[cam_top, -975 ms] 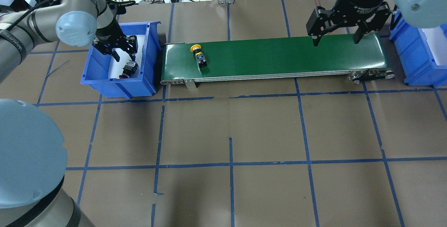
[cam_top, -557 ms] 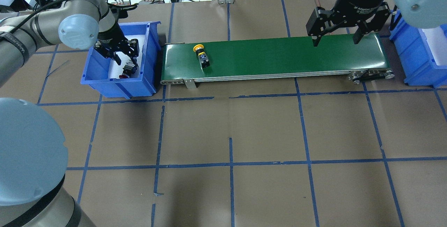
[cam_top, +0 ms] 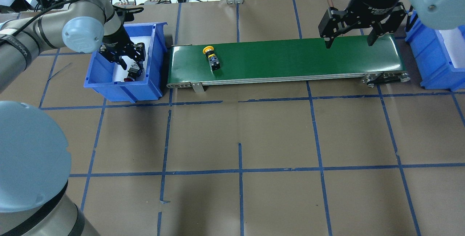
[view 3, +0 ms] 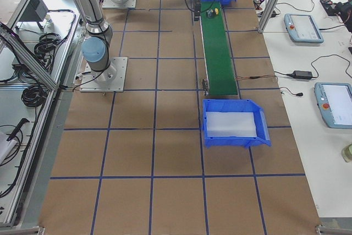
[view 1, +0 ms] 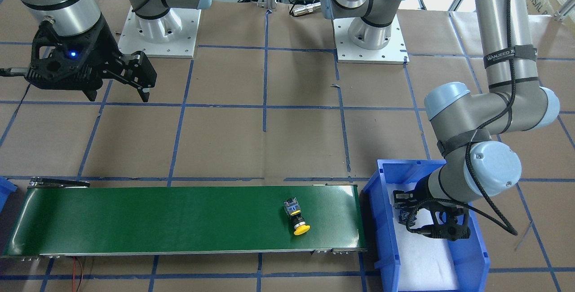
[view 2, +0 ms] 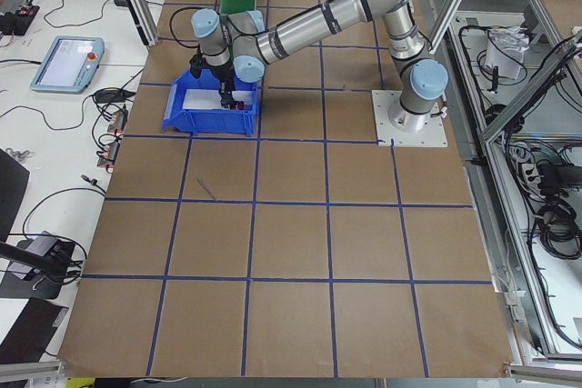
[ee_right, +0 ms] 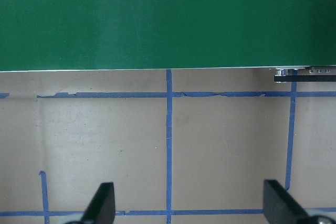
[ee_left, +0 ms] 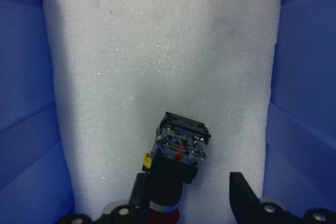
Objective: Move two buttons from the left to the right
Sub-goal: 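Grasp the red-capped button in the bin with the left gripper, then lift the red button with the left gripper while the right gripper reaches the yellow button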
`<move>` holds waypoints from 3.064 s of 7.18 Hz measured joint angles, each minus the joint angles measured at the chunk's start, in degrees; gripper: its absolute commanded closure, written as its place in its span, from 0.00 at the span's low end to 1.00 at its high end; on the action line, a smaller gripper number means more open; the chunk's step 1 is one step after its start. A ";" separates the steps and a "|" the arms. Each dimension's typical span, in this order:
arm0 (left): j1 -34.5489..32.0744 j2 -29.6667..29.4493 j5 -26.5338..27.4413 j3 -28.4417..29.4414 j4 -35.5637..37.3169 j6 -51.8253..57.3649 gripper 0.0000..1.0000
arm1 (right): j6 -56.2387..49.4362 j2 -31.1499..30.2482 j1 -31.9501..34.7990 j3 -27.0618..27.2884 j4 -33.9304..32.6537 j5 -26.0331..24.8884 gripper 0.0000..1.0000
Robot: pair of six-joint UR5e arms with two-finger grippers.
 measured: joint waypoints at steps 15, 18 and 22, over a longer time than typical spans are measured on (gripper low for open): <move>0.16 -2.26 0.36 -0.10 2.67 2.61 0.42 | -0.95 0.12 -0.02 0.26 0.33 0.46 0.00; 0.03 -2.28 0.55 -0.12 2.91 2.69 0.79 | -1.53 0.59 0.17 0.25 0.13 0.73 0.00; 0.00 0.87 0.86 1.94 1.44 2.67 0.79 | -4.54 6.58 4.69 0.25 -4.38 4.16 0.00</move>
